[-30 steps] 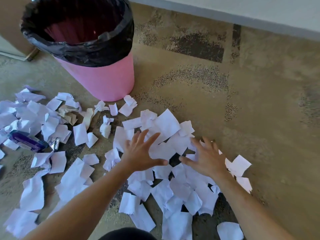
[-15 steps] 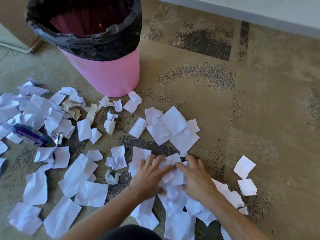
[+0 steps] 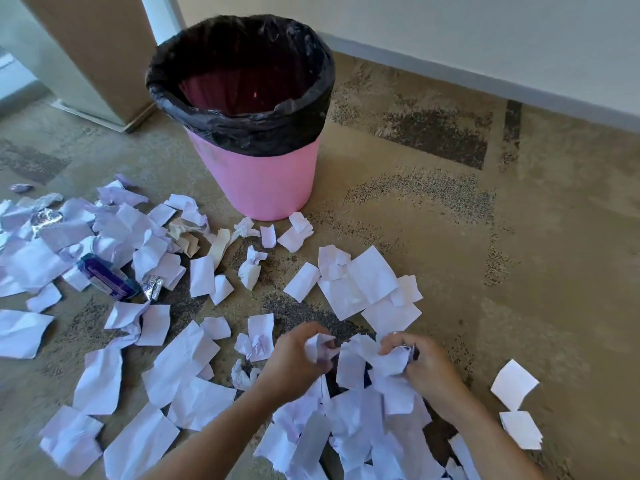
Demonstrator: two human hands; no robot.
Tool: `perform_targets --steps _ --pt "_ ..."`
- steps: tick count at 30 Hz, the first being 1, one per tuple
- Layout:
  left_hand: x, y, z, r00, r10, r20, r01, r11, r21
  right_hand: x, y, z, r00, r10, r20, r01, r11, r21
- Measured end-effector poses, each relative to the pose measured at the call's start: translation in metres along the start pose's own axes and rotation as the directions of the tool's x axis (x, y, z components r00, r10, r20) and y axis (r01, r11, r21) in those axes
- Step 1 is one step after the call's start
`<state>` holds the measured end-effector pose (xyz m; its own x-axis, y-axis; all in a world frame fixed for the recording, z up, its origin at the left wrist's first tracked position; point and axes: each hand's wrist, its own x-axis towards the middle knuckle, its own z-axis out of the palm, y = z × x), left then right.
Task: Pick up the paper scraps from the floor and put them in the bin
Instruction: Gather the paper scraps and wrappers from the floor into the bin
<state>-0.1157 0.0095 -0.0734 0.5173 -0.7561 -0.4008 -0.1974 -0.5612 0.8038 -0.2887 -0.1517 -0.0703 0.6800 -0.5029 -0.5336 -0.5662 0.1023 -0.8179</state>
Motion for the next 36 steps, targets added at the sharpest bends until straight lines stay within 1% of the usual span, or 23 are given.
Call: perform_targets --steps 2,3,5,8,10,12,15,18,20,22,24,25,27,29,31,32,33,34,36 --pt "0.0 0.015 -0.023 0.997 -0.08 -0.022 0.073 0.972 -0.225 0.004 -0.02 -0.003 1.0 0.014 -0.027 -0.008 0.976 0.216" --pt "0.001 0.024 -0.035 0.996 -0.085 -0.039 0.069 0.948 -0.31 0.007 -0.032 -0.004 0.999 0.01 -0.04 0.002 0.958 0.288" --pt "0.003 0.044 -0.06 0.996 -0.047 -0.082 0.007 0.899 -0.437 0.014 -0.061 -0.005 0.998 -0.034 -0.044 0.047 0.93 0.364" --pt "0.005 0.072 -0.089 0.987 0.01 -0.163 -0.101 0.82 -0.563 0.024 -0.112 -0.003 0.992 -0.114 -0.056 0.127 0.888 0.441" --pt "0.007 0.09 -0.105 0.976 0.029 -0.218 -0.164 0.755 -0.635 0.028 -0.148 0.002 0.979 -0.194 -0.067 0.201 0.831 0.52" --pt "0.011 0.109 -0.123 0.956 0.069 -0.285 -0.25 0.7 -0.669 0.034 -0.183 0.007 0.964 -0.246 -0.098 0.257 0.78 0.571" --pt "0.023 0.14 -0.154 0.902 0.114 -0.417 -0.387 0.642 -0.662 0.053 -0.235 0.01 0.939 -0.308 -0.153 0.335 0.72 0.608" --pt "0.043 0.172 -0.192 0.826 0.11 -0.552 -0.492 0.619 -0.613 0.072 -0.29 0.011 0.905 -0.371 -0.21 0.417 0.669 0.615" --pt "0.062 0.191 -0.219 0.781 0.057 -0.622 -0.518 0.617 -0.593 0.086 -0.325 0.014 0.89 -0.374 -0.262 0.454 0.67 0.588" --pt "0.083 0.204 -0.244 0.748 -0.01 -0.663 -0.51 0.632 -0.584 0.102 -0.358 0.024 0.88 -0.361 -0.31 0.475 0.701 0.532" --pt "0.097 0.215 -0.261 0.762 -0.054 -0.645 -0.466 0.647 -0.604 0.116 -0.384 0.037 0.872 -0.357 -0.334 0.48 0.756 0.446" --pt "0.102 0.218 -0.268 0.781 -0.069 -0.621 -0.426 0.667 -0.611 0.12 -0.393 0.043 0.881 -0.358 -0.309 0.464 0.779 0.42" --pt "0.103 0.22 -0.276 0.814 -0.085 -0.575 -0.341 0.731 -0.591 0.119 -0.403 0.05 0.914 -0.35 -0.205 0.404 0.827 0.391" --pt "0.103 0.215 -0.281 0.842 -0.067 -0.535 -0.291 0.779 -0.555 0.115 -0.403 0.05 0.919 -0.368 -0.14 0.394 0.864 0.314" --pt "0.098 0.208 -0.278 0.848 -0.022 -0.53 -0.293 0.814 -0.502 0.114 -0.394 0.045 0.895 -0.416 -0.162 0.445 0.861 0.248" --pt "0.095 0.203 -0.273 0.829 0.006 -0.559 -0.315 0.832 -0.458 0.114 -0.387 0.042 0.872 -0.446 -0.2 0.484 0.846 0.224" --pt "0.089 0.198 -0.265 0.792 0.048 -0.608 -0.363 0.838 -0.407 0.114 -0.378 0.039 0.848 -0.475 -0.236 0.521 0.829 0.203" --pt "0.083 0.192 -0.255 0.738 0.103 -0.667 -0.427 0.836 -0.343 0.112 -0.367 0.038 0.827 -0.498 -0.262 0.55 0.815 0.185" --pt "0.071 0.175 -0.23 0.607 0.259 -0.751 -0.54 0.828 -0.151 0.105 -0.339 0.034 0.79 -0.541 -0.288 0.597 0.786 0.162"
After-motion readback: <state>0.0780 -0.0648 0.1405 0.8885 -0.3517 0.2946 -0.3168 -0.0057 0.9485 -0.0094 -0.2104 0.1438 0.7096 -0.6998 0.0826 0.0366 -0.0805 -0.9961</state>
